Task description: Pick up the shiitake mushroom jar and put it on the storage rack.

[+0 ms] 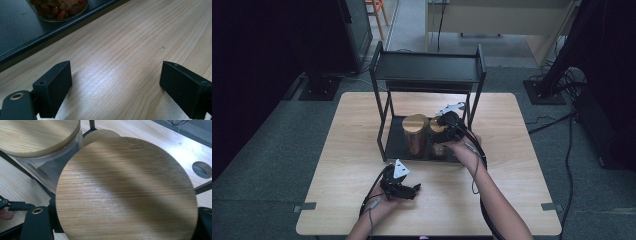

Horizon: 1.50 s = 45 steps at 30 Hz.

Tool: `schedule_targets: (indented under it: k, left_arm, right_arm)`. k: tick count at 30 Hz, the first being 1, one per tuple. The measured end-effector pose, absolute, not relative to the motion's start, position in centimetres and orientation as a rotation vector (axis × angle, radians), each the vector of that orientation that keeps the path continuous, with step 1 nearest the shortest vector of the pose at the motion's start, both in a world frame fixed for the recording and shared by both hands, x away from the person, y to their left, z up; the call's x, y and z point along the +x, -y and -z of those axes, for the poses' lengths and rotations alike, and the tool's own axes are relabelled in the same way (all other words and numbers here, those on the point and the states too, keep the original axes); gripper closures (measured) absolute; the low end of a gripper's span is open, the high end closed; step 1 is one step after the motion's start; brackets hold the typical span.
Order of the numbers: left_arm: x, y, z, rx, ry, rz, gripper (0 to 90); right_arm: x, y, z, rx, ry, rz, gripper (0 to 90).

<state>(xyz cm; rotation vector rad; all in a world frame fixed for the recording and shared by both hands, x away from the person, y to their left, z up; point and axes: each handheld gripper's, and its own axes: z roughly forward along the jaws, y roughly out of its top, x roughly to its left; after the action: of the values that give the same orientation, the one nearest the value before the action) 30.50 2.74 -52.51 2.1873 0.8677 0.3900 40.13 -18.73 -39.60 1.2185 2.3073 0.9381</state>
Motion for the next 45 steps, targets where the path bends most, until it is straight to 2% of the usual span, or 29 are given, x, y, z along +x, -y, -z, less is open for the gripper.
schedule_targets:
  k: [28, 45]
  left_arm:
    - [30.49, -2.74, 52.51, 2.188, -0.866, -0.39, 11.2]
    - [30.49, -2.74, 52.51, 2.188, -0.866, -0.389, 11.2]
  right_arm:
    - [40.27, 19.04, 40.31, 1.237, -2.302, -0.959, 24.6]
    - [39.43, 19.47, 40.6, 1.259, -2.313, -0.945, 21.3]
